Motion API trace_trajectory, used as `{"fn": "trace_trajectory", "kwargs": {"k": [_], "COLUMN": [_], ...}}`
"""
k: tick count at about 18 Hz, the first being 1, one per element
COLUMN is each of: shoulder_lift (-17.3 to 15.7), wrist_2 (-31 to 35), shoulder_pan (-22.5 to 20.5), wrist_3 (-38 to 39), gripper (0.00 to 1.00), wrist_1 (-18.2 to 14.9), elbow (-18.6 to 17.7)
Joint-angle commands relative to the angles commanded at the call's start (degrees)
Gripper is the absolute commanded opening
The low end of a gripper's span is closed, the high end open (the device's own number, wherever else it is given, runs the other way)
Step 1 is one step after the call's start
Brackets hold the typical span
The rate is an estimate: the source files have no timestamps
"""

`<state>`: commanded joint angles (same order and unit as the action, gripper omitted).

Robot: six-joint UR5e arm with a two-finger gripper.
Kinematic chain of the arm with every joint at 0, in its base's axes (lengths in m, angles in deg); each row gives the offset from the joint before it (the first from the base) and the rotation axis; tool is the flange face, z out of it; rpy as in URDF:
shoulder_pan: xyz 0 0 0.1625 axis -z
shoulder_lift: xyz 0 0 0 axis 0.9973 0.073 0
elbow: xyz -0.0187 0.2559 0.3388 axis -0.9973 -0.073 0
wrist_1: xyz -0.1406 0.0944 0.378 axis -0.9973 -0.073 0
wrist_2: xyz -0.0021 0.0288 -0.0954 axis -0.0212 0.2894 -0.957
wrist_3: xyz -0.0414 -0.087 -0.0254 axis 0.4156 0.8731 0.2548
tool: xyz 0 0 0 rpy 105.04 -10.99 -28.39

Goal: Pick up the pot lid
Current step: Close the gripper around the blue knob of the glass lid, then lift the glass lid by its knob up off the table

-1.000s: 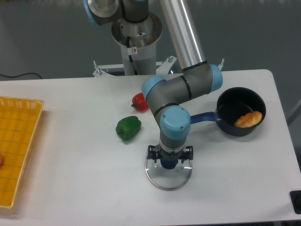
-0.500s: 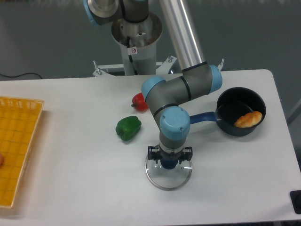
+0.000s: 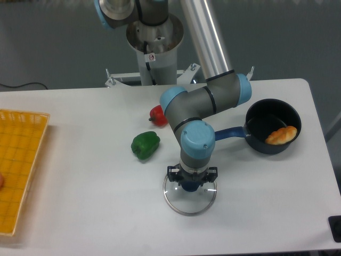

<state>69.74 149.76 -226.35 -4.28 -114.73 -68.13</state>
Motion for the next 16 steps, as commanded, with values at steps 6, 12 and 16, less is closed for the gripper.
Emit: {"fn": "trace_trajectory", "kwargs": {"k": [6,12,16], "shoulder_lift": [-0.35,-1.75,-3.07], "wrist_2": [0.0,-0.09,0.0], "shoulder_pan": [0.0,0.0,-0.09], "wrist_3": [-0.09,-0.17,-0.18], "gripper": [0.58,0.58,0.58], "wrist_1": [0.0,-0.18,-0.79], "elbow": [0.09,0.26,0.79]}}
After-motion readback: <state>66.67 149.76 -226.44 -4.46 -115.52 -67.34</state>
